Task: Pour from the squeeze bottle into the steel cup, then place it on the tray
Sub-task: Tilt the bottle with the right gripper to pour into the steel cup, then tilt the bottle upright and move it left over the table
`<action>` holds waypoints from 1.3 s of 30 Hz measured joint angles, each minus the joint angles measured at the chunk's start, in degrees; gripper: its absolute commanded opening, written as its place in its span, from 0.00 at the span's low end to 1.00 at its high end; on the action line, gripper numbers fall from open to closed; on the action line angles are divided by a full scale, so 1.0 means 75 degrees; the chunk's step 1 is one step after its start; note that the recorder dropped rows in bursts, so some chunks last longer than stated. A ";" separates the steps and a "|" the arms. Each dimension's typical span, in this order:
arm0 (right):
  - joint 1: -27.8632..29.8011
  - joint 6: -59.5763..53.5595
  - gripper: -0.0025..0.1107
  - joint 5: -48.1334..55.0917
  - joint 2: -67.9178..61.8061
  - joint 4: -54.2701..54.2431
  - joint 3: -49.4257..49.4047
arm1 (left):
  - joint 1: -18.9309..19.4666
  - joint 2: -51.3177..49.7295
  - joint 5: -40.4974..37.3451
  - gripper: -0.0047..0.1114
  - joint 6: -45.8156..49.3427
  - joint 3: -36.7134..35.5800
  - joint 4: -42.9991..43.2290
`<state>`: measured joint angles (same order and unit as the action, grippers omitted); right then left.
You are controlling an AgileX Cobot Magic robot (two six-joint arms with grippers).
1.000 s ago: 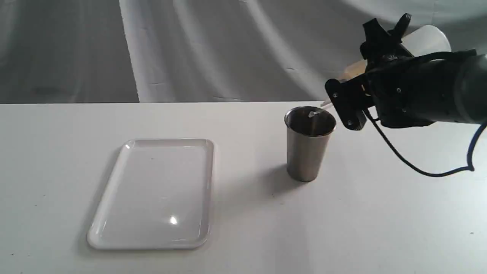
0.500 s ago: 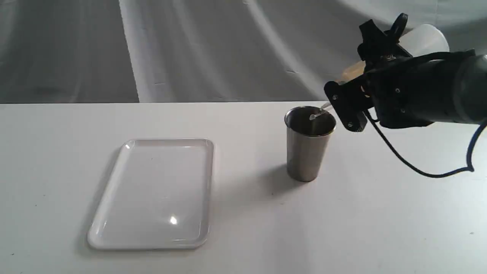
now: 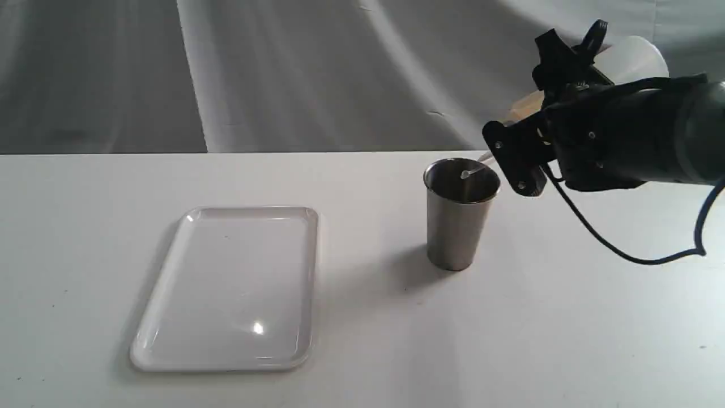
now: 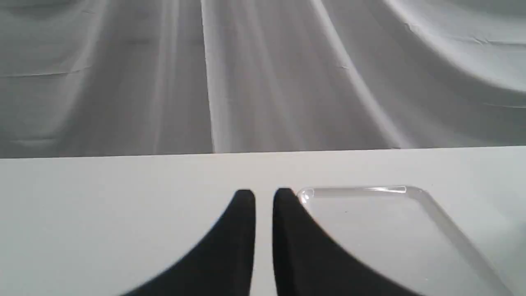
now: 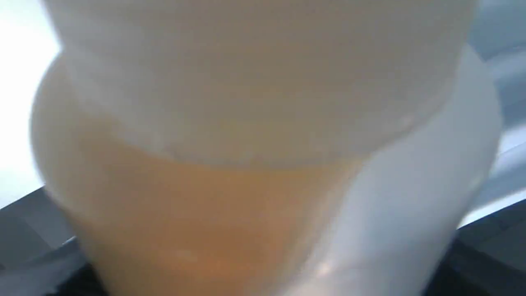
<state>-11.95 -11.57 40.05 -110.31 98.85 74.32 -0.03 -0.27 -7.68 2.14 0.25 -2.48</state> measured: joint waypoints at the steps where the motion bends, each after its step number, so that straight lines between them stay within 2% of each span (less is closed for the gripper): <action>1: 0.0000 0.0085 0.41 0.0000 0.0000 0.0000 0.0000 | 0.0000 0.0000 0.0000 0.11 0.0000 0.0000 0.0000; 18: 0.0000 0.2466 0.41 0.0111 0.0000 0.0000 0.0000 | 0.0000 0.0000 0.0000 0.11 0.0000 0.0000 0.0000; 24: 0.0000 0.3735 0.41 0.0129 0.0000 0.0000 -0.0079 | 0.0000 0.0000 0.0000 0.11 0.0000 0.0000 0.0000; 30: 0.0000 0.6349 0.41 0.0143 0.0000 -0.0019 -0.0496 | 0.0000 0.0000 0.0000 0.11 0.0000 0.0000 0.0000; 39: 0.0000 0.9486 0.41 0.0135 0.0000 -0.0049 -0.0819 | 0.0000 0.0000 0.0000 0.11 0.0000 0.0000 0.0000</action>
<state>-11.95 59.57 41.06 -110.31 98.48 68.18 -0.03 -0.27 -7.68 2.14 0.25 -2.48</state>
